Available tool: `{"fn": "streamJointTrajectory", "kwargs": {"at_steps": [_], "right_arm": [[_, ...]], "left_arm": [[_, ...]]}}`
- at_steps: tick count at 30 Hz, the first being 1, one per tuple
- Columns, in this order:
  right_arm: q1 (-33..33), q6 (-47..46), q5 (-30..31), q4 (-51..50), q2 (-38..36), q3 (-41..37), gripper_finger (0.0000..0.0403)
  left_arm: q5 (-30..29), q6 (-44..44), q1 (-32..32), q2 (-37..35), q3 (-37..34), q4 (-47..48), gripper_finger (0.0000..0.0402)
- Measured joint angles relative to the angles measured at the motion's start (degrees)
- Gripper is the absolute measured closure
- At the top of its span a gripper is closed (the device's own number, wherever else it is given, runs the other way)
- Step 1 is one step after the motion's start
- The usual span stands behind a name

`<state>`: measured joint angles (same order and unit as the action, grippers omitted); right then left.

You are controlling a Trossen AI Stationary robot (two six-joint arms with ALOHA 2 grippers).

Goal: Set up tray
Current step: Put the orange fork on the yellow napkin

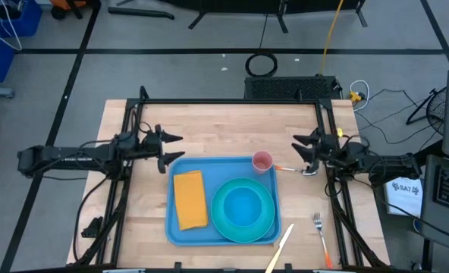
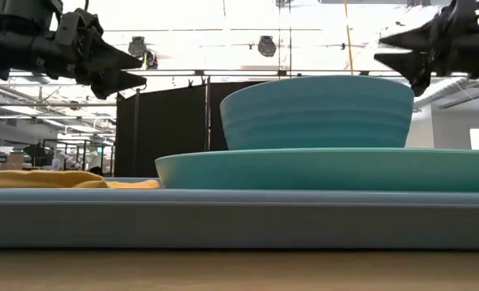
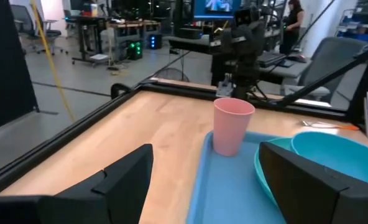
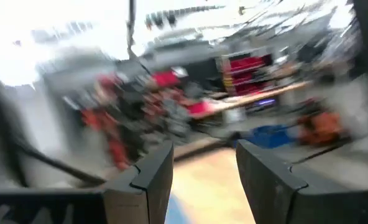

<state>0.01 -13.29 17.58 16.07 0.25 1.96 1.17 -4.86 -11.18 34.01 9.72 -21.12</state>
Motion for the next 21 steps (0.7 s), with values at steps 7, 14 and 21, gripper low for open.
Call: {"fn": "streamJointTrajectory", "kwargs": {"at_steps": [7,14,21], "right_arm": [[0.0,-9.0,-2.8,6.6,0.0,0.0,0.0236],[0.1,-31.3,-9.6,-13.7,5.0,7.1,0.0237],[2.5,-55.0,-25.6,-36.0,31.5,21.3,0.0255]], "left_arm": [[4.3,0.5,-3.4,0.1,0.0,0.2,0.0112],[3.8,0.3,-5.2,0.1,0.0,3.0,0.0116],[2.8,0.2,-7.1,0.1,0.0,5.0,0.0119]]}}
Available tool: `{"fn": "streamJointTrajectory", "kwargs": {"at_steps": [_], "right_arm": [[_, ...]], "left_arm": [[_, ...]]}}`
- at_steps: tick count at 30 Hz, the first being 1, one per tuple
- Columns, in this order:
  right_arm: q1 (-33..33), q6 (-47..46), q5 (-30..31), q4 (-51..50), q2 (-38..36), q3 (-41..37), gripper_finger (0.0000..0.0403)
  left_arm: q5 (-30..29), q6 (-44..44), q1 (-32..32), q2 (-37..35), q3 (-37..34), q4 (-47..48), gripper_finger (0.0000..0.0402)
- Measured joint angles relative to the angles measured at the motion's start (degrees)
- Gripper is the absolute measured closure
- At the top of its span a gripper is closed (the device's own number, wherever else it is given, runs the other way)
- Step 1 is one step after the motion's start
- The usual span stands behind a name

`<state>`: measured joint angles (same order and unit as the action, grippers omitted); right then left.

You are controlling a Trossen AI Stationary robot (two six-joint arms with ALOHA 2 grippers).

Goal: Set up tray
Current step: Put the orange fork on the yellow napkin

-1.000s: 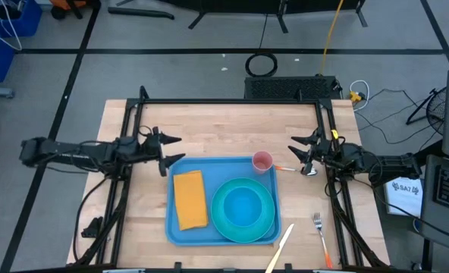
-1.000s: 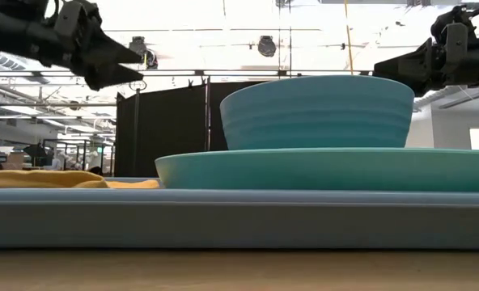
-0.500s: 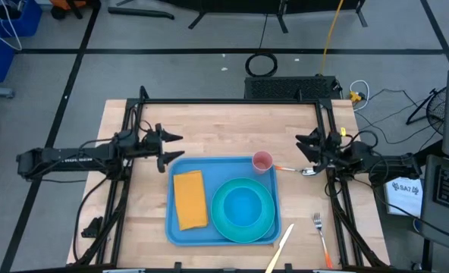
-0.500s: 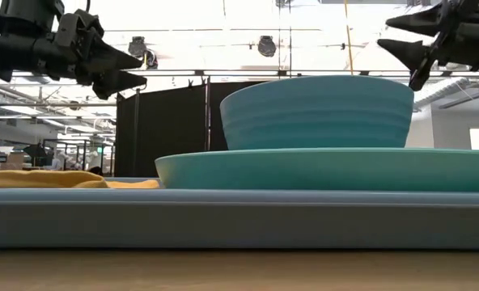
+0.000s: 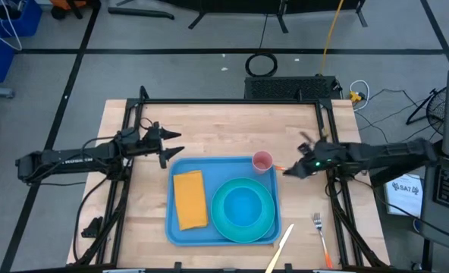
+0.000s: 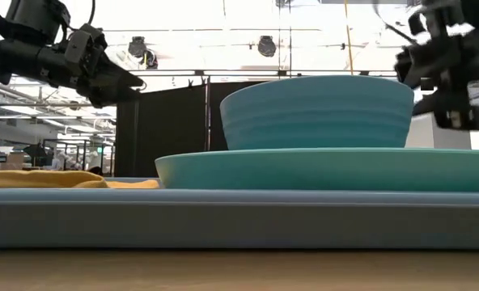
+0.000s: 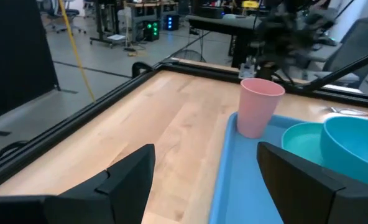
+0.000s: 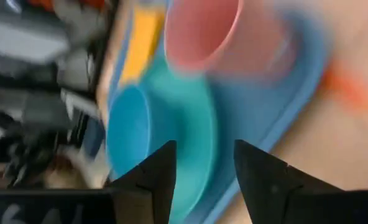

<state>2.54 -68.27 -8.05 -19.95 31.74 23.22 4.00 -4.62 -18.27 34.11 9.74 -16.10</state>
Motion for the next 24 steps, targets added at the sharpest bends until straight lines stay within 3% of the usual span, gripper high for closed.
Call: {"fn": "streamJointTrajectory", "kwargs": {"at_steps": [5,10,16,20,24], "right_arm": [[7.3,-8.9,-14.8,-3.6,19.6,8.2,0.0264],[17.8,-21.7,-19.0,-3.8,29.8,12.0,0.027],[33.1,-45.7,-16.4,-3.5,32.5,12.6,0.0278],[43.2,-59.8,-8.6,-2.8,32.6,12.6,0.0284],[49.3,-65.4,-2.4,-5.8,33.9,12.6,0.0298]], "left_arm": [[0.0,-0.4,-1.2,0.0,0.0,0.7,0.0115],[0.0,-0.5,-1.7,0.0,0.0,3.4,0.012],[-0.3,0.3,-1.7,0.0,0.0,4.9,0.0126],[-1.2,1.1,-1.7,0.0,0.0,4.9,0.0121],[-1.3,1.4,-1.6,0.0,0.0,4.9,0.0119]]}}
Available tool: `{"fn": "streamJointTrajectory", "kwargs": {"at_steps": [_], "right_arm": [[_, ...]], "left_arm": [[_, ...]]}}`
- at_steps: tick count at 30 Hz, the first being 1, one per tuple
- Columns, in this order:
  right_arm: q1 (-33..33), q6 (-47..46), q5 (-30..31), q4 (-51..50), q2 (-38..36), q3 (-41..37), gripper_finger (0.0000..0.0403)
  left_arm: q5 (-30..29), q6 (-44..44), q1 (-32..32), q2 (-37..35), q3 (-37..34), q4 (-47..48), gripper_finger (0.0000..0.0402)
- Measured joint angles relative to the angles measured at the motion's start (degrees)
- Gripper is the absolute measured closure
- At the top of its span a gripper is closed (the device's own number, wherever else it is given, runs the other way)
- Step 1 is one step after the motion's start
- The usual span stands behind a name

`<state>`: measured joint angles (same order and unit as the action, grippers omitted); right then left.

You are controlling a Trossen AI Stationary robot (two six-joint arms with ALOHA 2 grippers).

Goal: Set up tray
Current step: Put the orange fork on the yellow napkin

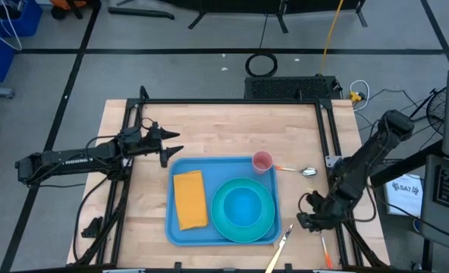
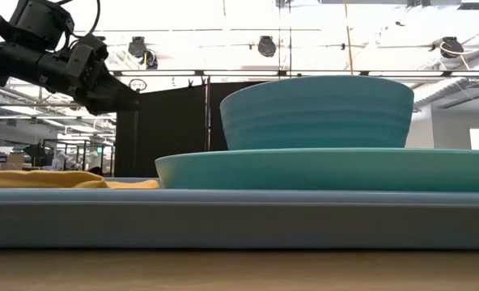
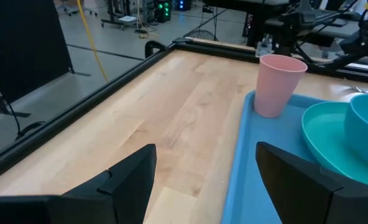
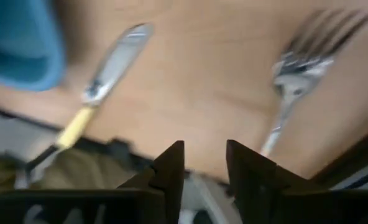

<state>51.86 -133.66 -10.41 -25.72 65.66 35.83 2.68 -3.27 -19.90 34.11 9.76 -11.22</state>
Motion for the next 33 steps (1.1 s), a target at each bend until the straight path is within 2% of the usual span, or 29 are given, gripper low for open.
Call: {"fn": "streamJointTrajectory", "kwargs": {"at_steps": [3,6,8,22,33], "right_arm": [[1.3,0.7,-0.1,-2.4,1.8,0.0,0.0328],[1.4,2.7,0.2,-3.0,3.0,0.0,0.038],[1.4,4.1,0.3,-3.4,3.8,0.0,0.0395],[1.2,6.5,-0.1,-2.1,7.4,-4.1,0.0403],[-5.2,14.7,3.4,-4.0,7.5,-7.9,0.0403]], "left_arm": [[0.0,0.0,0.0,0.0,0.0,0.0,0.0121],[-0.1,-0.1,0.0,0.0,0.0,0.0,0.012],[-0.1,-0.2,0.0,0.0,0.0,-0.1,0.0119],[-0.2,-0.3,0.0,0.0,0.0,-0.2,0.012],[-0.3,-0.3,0.0,0.0,0.0,-0.2,0.0127]]}}
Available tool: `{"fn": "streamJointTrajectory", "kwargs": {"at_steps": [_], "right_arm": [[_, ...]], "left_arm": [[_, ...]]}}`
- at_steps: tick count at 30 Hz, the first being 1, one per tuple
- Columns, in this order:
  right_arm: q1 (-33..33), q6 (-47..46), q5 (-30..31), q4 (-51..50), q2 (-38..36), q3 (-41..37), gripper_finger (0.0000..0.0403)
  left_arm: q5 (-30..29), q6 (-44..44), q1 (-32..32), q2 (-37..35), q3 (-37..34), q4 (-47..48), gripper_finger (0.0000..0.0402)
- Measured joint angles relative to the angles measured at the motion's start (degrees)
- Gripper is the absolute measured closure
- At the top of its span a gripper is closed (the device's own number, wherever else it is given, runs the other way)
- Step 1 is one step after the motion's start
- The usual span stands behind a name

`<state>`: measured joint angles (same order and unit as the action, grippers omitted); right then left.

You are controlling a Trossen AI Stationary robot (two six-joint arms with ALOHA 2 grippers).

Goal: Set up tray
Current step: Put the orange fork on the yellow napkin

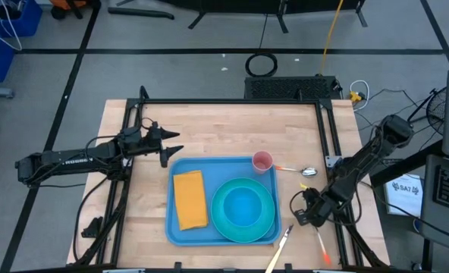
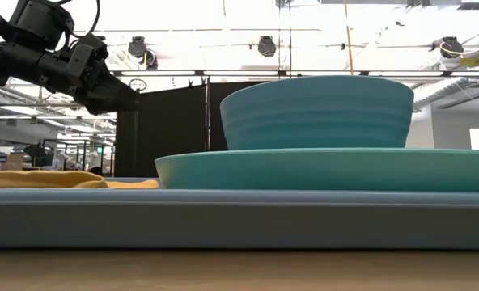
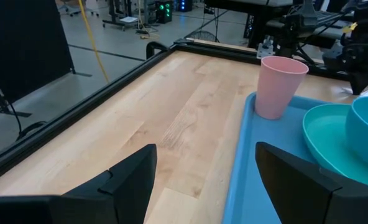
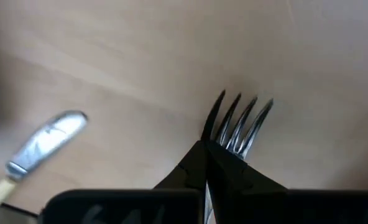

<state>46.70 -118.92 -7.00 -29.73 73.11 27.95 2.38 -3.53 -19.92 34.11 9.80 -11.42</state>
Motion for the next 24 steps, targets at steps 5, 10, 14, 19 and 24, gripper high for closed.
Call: {"fn": "streamJointTrajectory", "kwargs": {"at_steps": [5,10,14,19,24], "right_arm": [[-4.0,4.3,4.7,-0.6,0.0,-1.4,0.0403],[-7.0,7.2,9.0,-0.7,0.0,-2.7,0.0403],[-8.9,9.4,13.5,-4.0,-0.8,-2.8,0.0403],[-10.0,10.6,19.0,-6.8,-3.5,-3.2,0.0403],[-10.0,13.6,20.1,-4.9,-8.1,-3.2,0.0398]], "left_arm": [[0.0,-0.1,0.0,0.0,0.0,0.0,0.0126],[0.0,-0.1,0.0,0.0,0.0,0.0,0.0123],[0.0,-0.1,0.0,0.0,0.0,0.0,0.0128],[0.0,-0.2,0.0,0.0,0.0,0.0,0.0123],[0.0,-0.2,0.0,0.0,0.0,0.1,0.0125]]}}
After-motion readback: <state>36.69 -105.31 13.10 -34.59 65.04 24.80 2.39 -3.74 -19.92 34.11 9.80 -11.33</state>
